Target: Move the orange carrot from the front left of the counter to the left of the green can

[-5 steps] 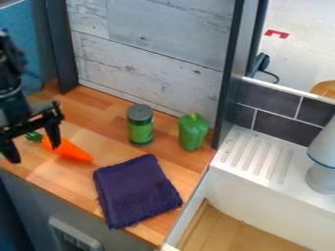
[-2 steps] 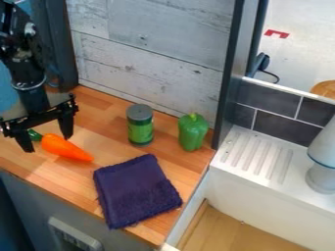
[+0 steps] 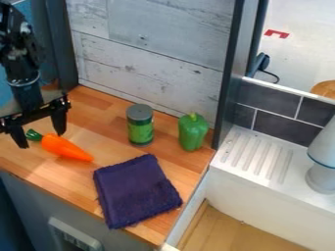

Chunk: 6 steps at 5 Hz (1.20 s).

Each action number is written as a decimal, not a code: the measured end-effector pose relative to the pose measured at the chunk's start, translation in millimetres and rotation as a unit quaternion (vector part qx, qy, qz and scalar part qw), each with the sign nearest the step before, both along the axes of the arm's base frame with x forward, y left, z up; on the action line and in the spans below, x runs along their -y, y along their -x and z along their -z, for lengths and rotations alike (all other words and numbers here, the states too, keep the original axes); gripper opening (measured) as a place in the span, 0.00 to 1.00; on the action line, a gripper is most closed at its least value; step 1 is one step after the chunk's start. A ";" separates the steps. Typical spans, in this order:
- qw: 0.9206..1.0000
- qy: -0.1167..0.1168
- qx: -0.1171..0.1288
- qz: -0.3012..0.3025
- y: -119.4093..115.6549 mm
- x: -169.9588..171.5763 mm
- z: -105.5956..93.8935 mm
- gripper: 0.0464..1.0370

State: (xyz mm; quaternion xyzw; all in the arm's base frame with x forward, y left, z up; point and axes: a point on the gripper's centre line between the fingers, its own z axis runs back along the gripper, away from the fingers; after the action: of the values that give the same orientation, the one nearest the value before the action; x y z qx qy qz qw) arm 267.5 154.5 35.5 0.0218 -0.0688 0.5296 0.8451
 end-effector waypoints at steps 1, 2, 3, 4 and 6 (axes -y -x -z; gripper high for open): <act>1.000 0.000 -0.002 -0.012 0.2 -9.4 7.8 0.96; 1.000 -0.002 0.010 -0.009 -4.5 -11.6 13.4 0.96; 1.000 0.001 0.029 -0.012 -10.7 -10.9 16.7 0.96; 0.998 0.019 0.055 -0.007 -18.9 -5.2 18.1 0.96; 0.996 0.048 0.069 -0.040 -22.9 2.5 17.4 0.96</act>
State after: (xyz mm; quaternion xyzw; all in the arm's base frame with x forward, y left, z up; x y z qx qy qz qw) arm 290.5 152.0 18.1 -0.0527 -0.1002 0.5661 0.8165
